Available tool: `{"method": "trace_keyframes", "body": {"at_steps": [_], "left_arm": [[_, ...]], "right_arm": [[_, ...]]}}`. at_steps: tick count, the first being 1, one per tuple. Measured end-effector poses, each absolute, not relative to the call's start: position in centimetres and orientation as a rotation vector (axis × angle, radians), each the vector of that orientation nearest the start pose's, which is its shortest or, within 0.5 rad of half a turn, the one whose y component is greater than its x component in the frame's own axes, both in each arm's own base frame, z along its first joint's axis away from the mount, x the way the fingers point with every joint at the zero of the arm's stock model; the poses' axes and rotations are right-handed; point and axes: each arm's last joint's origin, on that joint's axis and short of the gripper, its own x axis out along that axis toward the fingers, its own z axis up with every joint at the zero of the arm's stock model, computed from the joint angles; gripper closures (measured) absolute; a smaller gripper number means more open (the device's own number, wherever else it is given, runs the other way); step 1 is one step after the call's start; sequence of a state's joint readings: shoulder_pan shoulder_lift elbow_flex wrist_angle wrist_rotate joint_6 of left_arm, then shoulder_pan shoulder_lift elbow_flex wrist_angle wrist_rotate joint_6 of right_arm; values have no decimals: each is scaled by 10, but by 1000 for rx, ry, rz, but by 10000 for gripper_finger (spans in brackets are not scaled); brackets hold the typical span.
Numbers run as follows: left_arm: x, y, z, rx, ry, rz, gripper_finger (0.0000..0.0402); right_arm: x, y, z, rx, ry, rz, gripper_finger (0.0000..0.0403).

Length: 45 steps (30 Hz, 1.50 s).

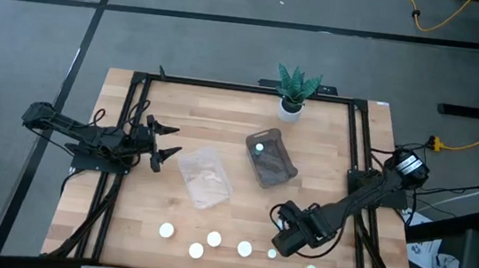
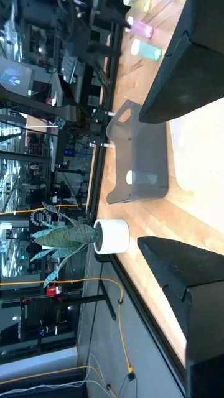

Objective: Pick and place medicine bottles into bin by pill shape (circle, oval)
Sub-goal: Put the small blue pill bottle into the black bin

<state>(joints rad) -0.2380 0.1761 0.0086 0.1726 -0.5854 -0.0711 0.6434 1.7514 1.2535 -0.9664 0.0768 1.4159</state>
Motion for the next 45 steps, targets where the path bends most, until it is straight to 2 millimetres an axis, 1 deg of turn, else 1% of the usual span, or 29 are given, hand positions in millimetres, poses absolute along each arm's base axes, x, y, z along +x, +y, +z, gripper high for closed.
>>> {"method": "trace_keyframes", "body": {"at_steps": [4,8,16,19,27,34,36,38,40,42,45], "left_arm": [[104,-9,169,-73,-17,347,97],[104,-9,169,-72,-17,347,97],[104,-9,168,-71,-14,347,97],[104,-9,168,-71,-14,347,97],[104,-9,168,-71,-14,347,97],[104,-9,168,-75,-14,347,97],[104,-9,168,-75,-14,347,97],[104,-9,168,-75,-14,347,97],[104,-9,168,-75,-14,347,97],[104,-9,168,-75,-14,347,97],[104,-9,168,-75,-14,347,97]], "right_arm": [[267,182,187,647,1327,-508,146],[269,168,178,650,1334,-558,146],[275,160,175,637,1325,-527,150],[276,159,175,629,1324,-522,166],[275,160,175,633,1331,-518,231],[275,159,176,661,1325,-543,280],[276,158,180,677,1336,-567,291],[280,156,191,677,1359,-578,292],[284,152,205,646,1375,-586,292],[288,146,223,584,1379,-597,286],[296,129,253,501,1361,-636,281]]}}
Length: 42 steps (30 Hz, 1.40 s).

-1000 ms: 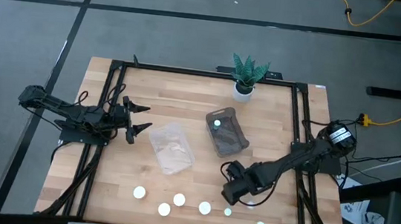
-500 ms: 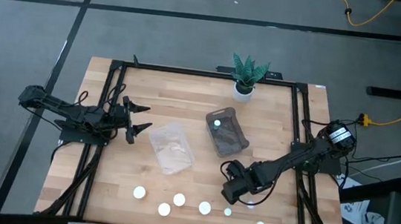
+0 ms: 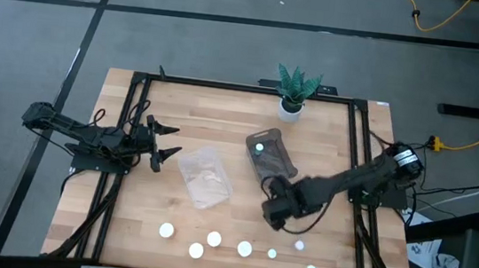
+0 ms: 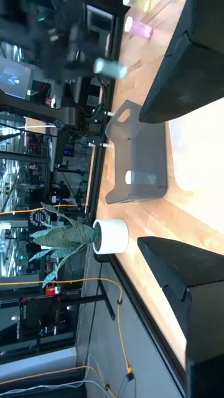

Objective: Pick and place medicine bottles into bin by pill shape (circle, oval)
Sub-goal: Put the small blue pill bottle into the black bin

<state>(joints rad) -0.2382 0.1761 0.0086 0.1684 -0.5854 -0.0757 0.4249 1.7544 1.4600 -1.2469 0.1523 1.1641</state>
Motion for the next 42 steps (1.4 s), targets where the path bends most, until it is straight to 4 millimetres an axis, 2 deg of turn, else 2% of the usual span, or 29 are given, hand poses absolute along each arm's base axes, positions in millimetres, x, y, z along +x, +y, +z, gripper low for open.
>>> {"method": "trace_keyframes", "body": {"at_steps": [5,9,13,19,22,27,42], "left_arm": [[104,-9,168,-77,-14,347,97],[104,-9,168,-78,-15,347,97],[104,-9,168,-76,-13,347,97],[104,-9,168,-75,-11,347,97],[104,-9,168,-74,-11,347,97],[104,-9,168,-74,-11,347,97],[104,-9,168,-74,-11,347,97]], "right_arm": [[306,87,296,345,1323,-710,290],[321,47,307,302,1287,-671,286],[333,5,298,282,1276,-668,284],[339,-39,252,369,1284,-570,282],[333,-50,225,393,1292,-580,282],[328,-56,200,442,1287,-557,282],[332,-57,182,363,1311,-482,281]]}}
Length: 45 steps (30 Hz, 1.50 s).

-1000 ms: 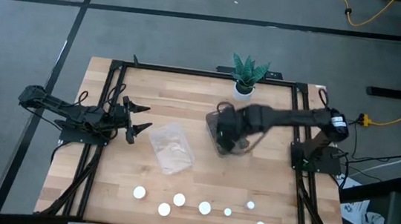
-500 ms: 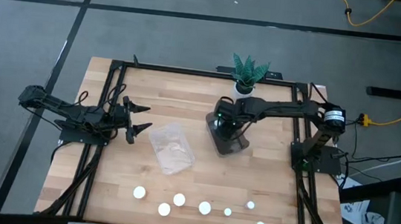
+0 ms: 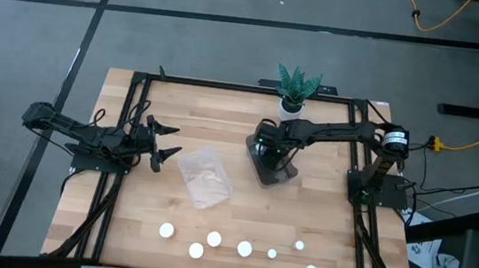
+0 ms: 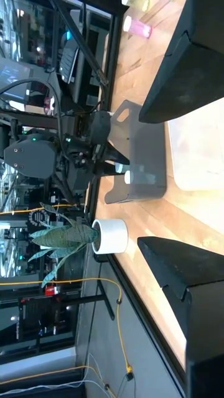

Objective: Pick and place medicine bottles into bin by pill shape (circle, oval)
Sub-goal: Put the small blue pill bottle into the black bin, then put the small yellow pill bottle into the black bin

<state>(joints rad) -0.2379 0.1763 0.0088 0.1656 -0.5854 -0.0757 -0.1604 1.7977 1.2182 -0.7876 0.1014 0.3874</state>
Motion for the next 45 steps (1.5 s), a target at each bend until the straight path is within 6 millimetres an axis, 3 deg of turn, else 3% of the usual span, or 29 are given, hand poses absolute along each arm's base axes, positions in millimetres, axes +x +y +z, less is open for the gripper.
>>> {"method": "trace_keyframes", "body": {"at_steps": [5,14,20,24,28,32,40,45], "left_arm": [[104,-9,168,-74,-11,347,97],[104,-9,168,-74,-11,347,97],[104,-9,168,-74,-11,347,97],[104,-9,168,-74,-11,348,97],[104,-9,168,-74,-11,347,97],[104,-9,168,-74,-11,347,97],[104,-9,168,-74,-12,347,97],[104,-9,168,-74,-11,347,97]], "right_arm": [[333,-57,182,360,1305,-479,272],[333,-57,186,374,1308,-491,211],[341,-57,219,378,1317,-498,200],[340,-44,249,339,1387,-493,199],[333,-14,276,257,1484,-501,199],[318,30,290,164,1597,-465,199],[289,125,287,127,1554,-393,199],[280,177,272,154,1456,-194,199]]}}
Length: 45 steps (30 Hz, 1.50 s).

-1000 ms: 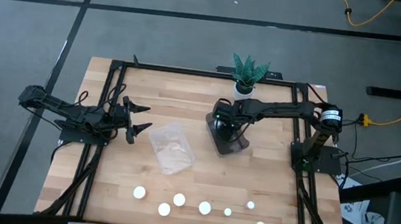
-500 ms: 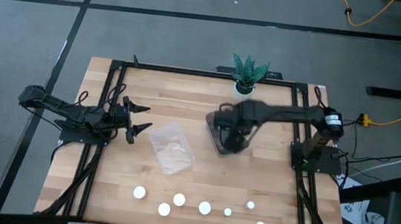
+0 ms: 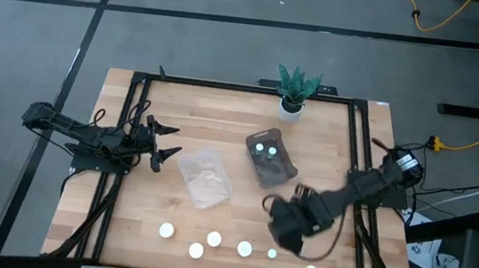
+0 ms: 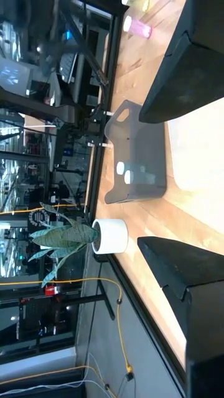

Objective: Pick and place medicine bottles into bin by pill shape (circle, oval)
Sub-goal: Put the small yellow pill bottle into the black bin

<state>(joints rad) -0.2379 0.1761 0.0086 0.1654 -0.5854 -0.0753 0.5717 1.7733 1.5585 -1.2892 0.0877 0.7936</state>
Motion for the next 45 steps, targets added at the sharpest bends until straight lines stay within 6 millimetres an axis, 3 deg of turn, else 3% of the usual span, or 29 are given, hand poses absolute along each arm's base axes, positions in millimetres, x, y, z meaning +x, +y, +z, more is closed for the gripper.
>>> {"method": "trace_keyframes", "body": {"at_steps": [6,19,26,36,45], "left_arm": [[104,-9,168,-74,-11,347,97],[104,-9,165,-63,13,348,97],[104,-9,166,-63,12,348,97],[104,-9,166,-65,9,348,97],[104,-9,166,-64,10,348,97]], "right_arm": [[275,211,248,92,1349,56,199],[276,218,199,109,1312,224,199],[283,225,171,59,1397,292,199],[297,234,183,35,1306,274,199],[301,237,176,45,1285,283,199]]}}
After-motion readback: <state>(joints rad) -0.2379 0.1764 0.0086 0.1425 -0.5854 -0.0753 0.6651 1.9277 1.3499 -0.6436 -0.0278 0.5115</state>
